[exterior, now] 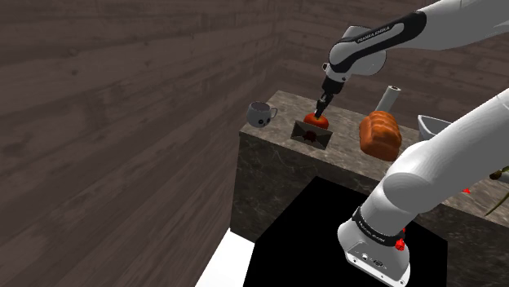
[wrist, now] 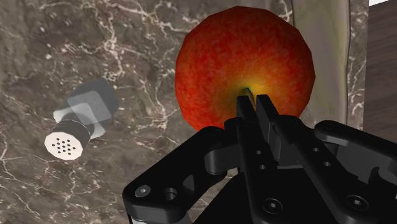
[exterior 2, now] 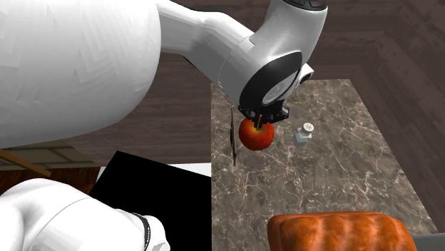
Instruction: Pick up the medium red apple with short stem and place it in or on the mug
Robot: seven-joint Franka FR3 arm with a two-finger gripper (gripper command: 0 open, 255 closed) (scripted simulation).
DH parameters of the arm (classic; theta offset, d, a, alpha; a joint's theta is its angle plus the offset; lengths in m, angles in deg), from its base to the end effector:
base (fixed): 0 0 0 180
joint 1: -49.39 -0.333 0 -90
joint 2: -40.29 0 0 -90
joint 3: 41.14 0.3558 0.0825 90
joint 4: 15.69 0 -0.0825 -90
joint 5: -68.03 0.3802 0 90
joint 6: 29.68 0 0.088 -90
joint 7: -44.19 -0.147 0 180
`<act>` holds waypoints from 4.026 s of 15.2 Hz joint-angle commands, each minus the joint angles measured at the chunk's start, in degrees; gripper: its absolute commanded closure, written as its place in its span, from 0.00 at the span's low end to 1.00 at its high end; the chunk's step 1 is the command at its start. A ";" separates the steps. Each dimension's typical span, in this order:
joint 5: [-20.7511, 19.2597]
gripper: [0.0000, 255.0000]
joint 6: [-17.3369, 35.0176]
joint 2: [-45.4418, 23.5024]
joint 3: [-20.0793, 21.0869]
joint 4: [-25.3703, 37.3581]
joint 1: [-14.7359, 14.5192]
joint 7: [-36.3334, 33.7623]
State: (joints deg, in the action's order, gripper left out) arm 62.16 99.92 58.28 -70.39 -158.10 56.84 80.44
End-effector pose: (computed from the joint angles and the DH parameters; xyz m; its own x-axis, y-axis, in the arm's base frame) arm 0.3434 -0.2635 0.3939 0.9935 0.0711 0.0884 0.0732 -0.9971 -0.0207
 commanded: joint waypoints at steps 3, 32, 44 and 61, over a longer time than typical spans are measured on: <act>-0.29 1.00 -1.71 0.89 0.35 0.88 0.14 -0.36; -0.66 1.00 -25.08 6.70 4.17 18.71 0.14 -2.63; 5.62 1.00 -29.91 -7.83 8.58 37.20 -5.37 -9.57; 10.59 1.00 -30.86 -23.60 11.15 53.29 -8.31 -14.48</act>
State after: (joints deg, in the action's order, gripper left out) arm 72.89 68.11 34.26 -59.30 -103.50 48.66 66.07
